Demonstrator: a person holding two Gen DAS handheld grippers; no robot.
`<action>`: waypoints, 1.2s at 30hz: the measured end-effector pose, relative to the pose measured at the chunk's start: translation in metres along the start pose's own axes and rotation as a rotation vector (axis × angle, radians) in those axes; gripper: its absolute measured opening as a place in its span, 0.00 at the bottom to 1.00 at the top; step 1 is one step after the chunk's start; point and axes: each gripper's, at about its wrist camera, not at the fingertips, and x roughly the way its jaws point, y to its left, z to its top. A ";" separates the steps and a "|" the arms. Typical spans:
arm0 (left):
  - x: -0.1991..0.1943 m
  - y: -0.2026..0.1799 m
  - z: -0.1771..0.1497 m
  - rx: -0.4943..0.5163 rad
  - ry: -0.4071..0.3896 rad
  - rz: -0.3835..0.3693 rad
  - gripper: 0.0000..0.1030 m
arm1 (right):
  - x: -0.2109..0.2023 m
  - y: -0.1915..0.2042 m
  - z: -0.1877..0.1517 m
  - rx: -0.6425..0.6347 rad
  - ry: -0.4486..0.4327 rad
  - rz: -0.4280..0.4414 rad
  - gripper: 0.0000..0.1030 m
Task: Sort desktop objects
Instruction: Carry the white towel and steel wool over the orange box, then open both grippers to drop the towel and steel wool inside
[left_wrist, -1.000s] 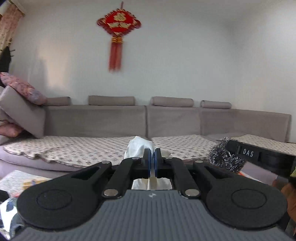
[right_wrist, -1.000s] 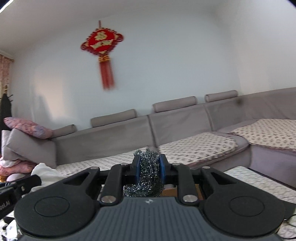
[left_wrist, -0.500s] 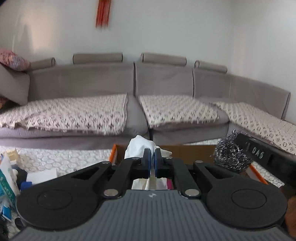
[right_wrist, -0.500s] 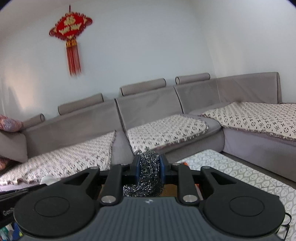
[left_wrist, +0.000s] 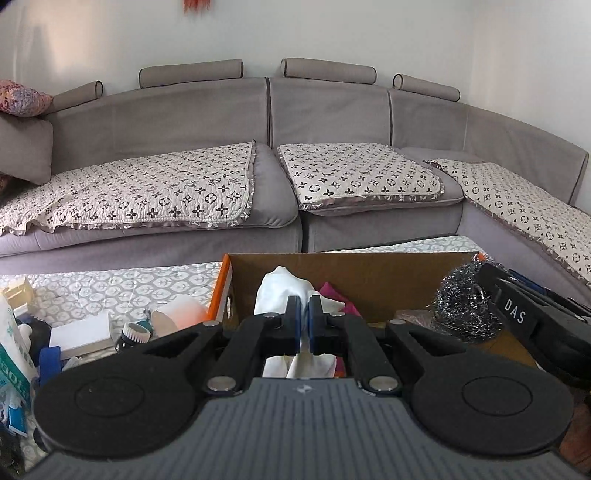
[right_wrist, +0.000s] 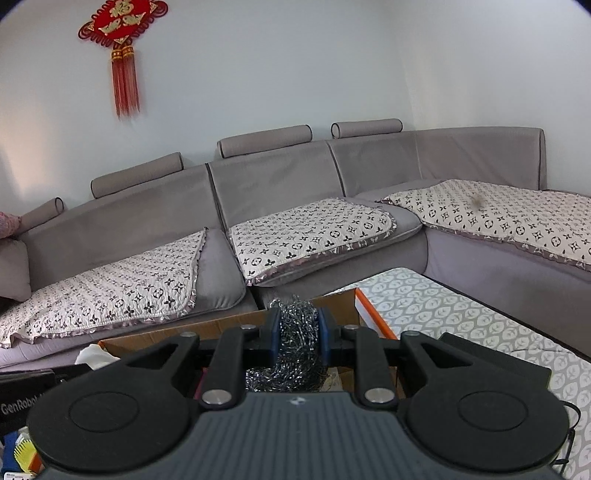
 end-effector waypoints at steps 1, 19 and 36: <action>0.001 0.000 0.000 0.005 0.002 0.001 0.07 | 0.000 0.000 -0.001 -0.002 0.004 -0.002 0.19; 0.014 -0.002 0.009 0.019 0.023 -0.001 0.07 | 0.007 0.003 -0.003 -0.016 0.035 -0.008 0.19; 0.017 0.004 0.007 0.014 0.035 -0.038 0.14 | 0.008 0.006 -0.005 -0.022 0.026 -0.017 0.32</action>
